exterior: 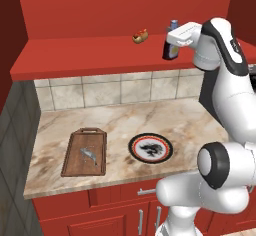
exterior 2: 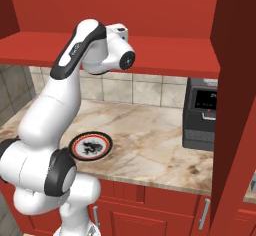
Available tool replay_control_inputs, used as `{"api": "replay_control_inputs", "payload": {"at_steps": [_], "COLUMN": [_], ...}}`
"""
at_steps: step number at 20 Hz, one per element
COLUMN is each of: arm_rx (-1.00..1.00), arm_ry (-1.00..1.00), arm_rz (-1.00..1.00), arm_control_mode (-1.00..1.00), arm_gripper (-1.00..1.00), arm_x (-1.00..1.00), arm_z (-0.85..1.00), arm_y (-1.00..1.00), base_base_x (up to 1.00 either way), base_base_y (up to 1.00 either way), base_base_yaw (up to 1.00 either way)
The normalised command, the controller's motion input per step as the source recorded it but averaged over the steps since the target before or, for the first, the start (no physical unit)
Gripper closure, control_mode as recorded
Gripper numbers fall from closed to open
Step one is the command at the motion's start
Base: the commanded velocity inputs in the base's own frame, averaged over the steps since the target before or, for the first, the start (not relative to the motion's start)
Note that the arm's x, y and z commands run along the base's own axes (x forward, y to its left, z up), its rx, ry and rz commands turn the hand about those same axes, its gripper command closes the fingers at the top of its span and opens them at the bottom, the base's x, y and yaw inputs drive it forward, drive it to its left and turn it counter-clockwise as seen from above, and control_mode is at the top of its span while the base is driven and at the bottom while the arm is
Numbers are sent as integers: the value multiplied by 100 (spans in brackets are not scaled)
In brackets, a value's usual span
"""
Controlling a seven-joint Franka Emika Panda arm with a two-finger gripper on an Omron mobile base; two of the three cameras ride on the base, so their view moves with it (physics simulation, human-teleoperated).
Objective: Pick the fish from the plate and place it on the cutting board. Then pick the condiment bottle from the cabinet and place it next to the cutting board.
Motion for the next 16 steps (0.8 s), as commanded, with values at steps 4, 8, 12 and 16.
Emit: {"api": "replay_control_inputs", "payload": {"at_steps": [4, 8, 12, 16], "arm_rx": [0, 0, 0, 0], "arm_ry": [0, 0, 2, 3], "arm_rz": [0, 0, 0, 0], "arm_control_mode": [-100, -100, -100, -100], "arm_gripper": [100, 100, 100, 100], "arm_x": [-22, -22, -26, -30], "arm_z": [0, 0, 0, 2], "arm_y": [0, 0, 0, 0], "base_base_x": [0, 0, 0, 0], "base_base_y": [0, 0, 0, 0], "base_base_yaw": [0, 0, 0, 0]}}
